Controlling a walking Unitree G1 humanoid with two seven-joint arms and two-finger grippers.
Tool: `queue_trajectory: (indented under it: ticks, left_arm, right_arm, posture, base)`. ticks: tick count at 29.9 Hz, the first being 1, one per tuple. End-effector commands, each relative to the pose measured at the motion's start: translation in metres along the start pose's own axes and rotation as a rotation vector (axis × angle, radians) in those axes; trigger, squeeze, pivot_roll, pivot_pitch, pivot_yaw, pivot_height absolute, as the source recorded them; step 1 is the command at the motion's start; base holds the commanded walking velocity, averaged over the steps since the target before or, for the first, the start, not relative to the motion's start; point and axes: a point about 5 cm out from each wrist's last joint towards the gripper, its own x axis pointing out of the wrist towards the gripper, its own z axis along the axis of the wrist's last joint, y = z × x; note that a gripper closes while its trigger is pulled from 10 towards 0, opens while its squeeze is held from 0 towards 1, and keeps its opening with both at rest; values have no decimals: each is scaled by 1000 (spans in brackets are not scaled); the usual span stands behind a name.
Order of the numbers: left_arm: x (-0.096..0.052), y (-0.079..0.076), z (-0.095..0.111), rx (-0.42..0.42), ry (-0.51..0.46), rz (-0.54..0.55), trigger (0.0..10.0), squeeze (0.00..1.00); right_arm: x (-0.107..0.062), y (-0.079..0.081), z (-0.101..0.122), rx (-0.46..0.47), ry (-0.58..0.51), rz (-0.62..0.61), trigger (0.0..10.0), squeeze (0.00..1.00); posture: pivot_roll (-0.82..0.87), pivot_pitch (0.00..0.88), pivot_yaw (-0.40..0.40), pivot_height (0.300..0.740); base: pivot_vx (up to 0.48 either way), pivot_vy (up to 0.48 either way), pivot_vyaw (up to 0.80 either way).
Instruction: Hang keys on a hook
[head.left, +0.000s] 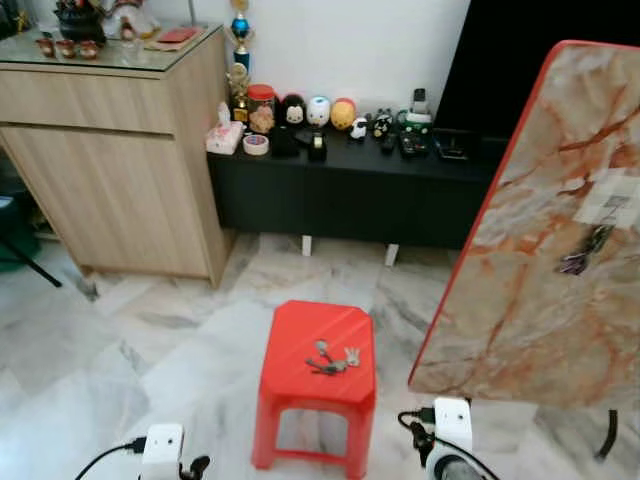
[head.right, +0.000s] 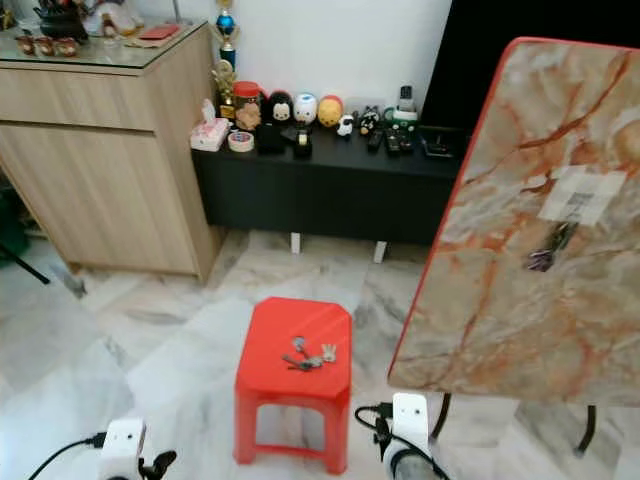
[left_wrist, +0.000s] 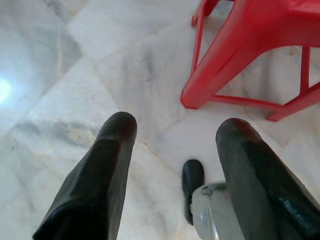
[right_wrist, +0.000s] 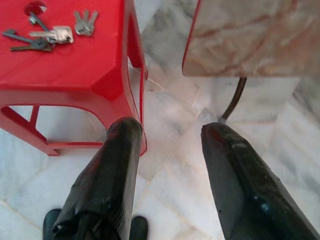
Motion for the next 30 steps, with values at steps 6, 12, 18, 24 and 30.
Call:
queue_trajectory:
  ticks: [6,12,18,24,30]
  left_arm:
    - [0,-4,-3,10,12,-17,10000,0]
    - [-1,-4,-6,5,23,-12,10000,0]
    - [0,-5,-5,4,23,-11,10000,0]
    - [1,-10,-4,8,13,-21,10000,0]
    - [1,-9,0,9,-8,-18,10000,0]
  right_arm:
    - [0,-5,0,13,-4,-23,10000,0]
    - [0,-6,2,16,-11,-26,10000,0]
    - [1,-7,3,18,-14,-28,10000,0]
    - [1,-7,3,18,-15,-28,10000,0]
    - [1,-6,5,-21,-30,-19,10000,0]
  posture:
    - [49,0,-66,740]
    - [47,0,-66,740]
    - [48,0,-71,740]
    - [46,0,-70,740]
    - [45,0,-70,740]
  base:
    - [0,131,0]
    - [0,0,0]
    - [0,0,0]
    - [0,0,0]
    - [0,0,203]
